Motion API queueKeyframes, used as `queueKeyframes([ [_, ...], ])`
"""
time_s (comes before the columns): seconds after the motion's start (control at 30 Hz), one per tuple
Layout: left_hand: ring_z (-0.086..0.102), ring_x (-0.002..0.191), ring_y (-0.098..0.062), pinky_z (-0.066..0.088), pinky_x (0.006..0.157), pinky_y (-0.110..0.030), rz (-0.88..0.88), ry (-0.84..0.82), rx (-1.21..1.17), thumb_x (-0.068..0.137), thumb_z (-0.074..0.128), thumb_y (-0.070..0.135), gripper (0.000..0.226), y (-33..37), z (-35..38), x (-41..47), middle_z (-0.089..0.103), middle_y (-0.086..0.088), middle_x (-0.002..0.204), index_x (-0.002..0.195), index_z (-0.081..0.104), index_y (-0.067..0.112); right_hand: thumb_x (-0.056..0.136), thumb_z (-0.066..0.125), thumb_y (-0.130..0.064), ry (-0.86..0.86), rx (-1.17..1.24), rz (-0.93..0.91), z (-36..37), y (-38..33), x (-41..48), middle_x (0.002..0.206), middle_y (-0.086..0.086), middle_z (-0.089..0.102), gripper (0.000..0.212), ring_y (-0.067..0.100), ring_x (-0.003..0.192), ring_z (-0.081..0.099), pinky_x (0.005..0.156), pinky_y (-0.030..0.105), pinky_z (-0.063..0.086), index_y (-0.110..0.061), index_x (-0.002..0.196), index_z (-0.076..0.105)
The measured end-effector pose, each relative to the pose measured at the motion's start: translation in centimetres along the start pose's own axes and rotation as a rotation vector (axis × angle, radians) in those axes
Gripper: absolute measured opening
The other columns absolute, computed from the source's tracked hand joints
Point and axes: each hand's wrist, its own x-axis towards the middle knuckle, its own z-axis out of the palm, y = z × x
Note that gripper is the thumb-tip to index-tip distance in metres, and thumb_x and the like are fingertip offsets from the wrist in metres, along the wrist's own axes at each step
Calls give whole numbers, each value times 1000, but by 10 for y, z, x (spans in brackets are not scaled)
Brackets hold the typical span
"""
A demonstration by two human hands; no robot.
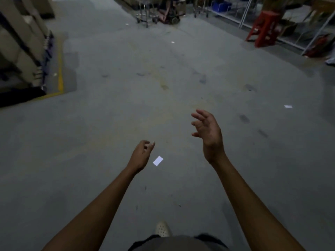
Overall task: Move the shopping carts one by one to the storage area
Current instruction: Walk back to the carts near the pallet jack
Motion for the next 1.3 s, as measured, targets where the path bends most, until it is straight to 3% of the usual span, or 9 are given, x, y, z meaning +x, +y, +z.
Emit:
queueKeyframes([
  [0.1, 57, 106, -14, 41, 77, -19, 140, 66, -61, 100, 47, 50, 48, 51, -30, 67, 61, -6, 122, 128, 55, 11, 77, 56, -65, 6, -26, 115, 19, 40, 66, 129, -5, 61, 54, 15, 113, 62, 78, 35, 55, -40, 125, 52],
  [0.23, 55, 103, 8, 41, 79, -5, 373, 136, -147, 90, 42, 62, 60, 124, -61, 144, 58, 3, 122, 129, 53, 19, 75, 57, -69, -6, -88, 258, 41, 105, 153, 124, -7, 59, 62, 19, 115, 61, 84, 42, 57, -36, 127, 51],
  [0.37, 57, 111, -3, 45, 83, -10, 562, 207, -188, 90, 42, 58, 56, 173, -77, 229, 59, -2, 125, 128, 54, 18, 71, 54, -75, -39, -143, 365, 61, 173, 246, 124, -1, 59, 76, 22, 114, 59, 95, 55, 53, -27, 130, 53],
  [0.5, 58, 113, -10, 47, 87, -17, 636, 243, -174, 92, 43, 54, 52, 193, -79, 337, 59, -4, 125, 126, 54, 17, 78, 56, -68, -89, -149, 403, 82, 227, 347, 126, -1, 57, 68, 22, 114, 58, 97, 55, 52, -26, 132, 52],
  [0.7, 56, 106, -1, 42, 79, -8, 424, 231, -107, 89, 42, 62, 54, 193, -79, 524, 59, 1, 122, 125, 53, 24, 73, 56, -73, -137, -82, 377, 115, 225, 530, 124, -4, 57, 73, 18, 114, 59, 98, 54, 51, -30, 131, 53],
  [0.87, 57, 105, -11, 41, 79, -15, 135, 168, -42, 89, 42, 66, 63, 154, -81, 636, 59, -2, 121, 131, 51, 19, 76, 55, -70, -184, 8, 188, 145, 169, 662, 126, -11, 59, 62, 3, 112, 60, 96, 52, 53, -36, 128, 51],
  [1.03, 58, 108, -19, 44, 85, -32, -93, 51, -33, 89, 42, 67, 69, 94, -78, 733, 58, -9, 127, 135, 49, 16, 83, 54, -63, -203, 61, -16, 175, 126, 772, 136, -7, 58, 59, 11, 118, 60, 93, 56, 52, -34, 134, 47],
  [1.17, 56, 109, -21, 43, 88, -33, -181, -3, -18, 95, 44, 62, 62, 53, -83, 830, 56, -11, 131, 135, 48, 16, 85, 52, -61, -208, 64, -119, 210, 127, 866, 140, -5, 56, 65, 15, 121, 59, 92, 53, 54, -28, 140, 45],
  [1.3, 56, 111, -21, 43, 89, -34, -225, -6, -29, 94, 43, 64, 63, 31, -104, 951, 55, -11, 134, 134, 49, 16, 85, 53, -59, -207, 34, -140, 258, 152, 978, 139, -6, 57, 58, 14, 119, 60, 92, 53, 54, -32, 137, 46],
])
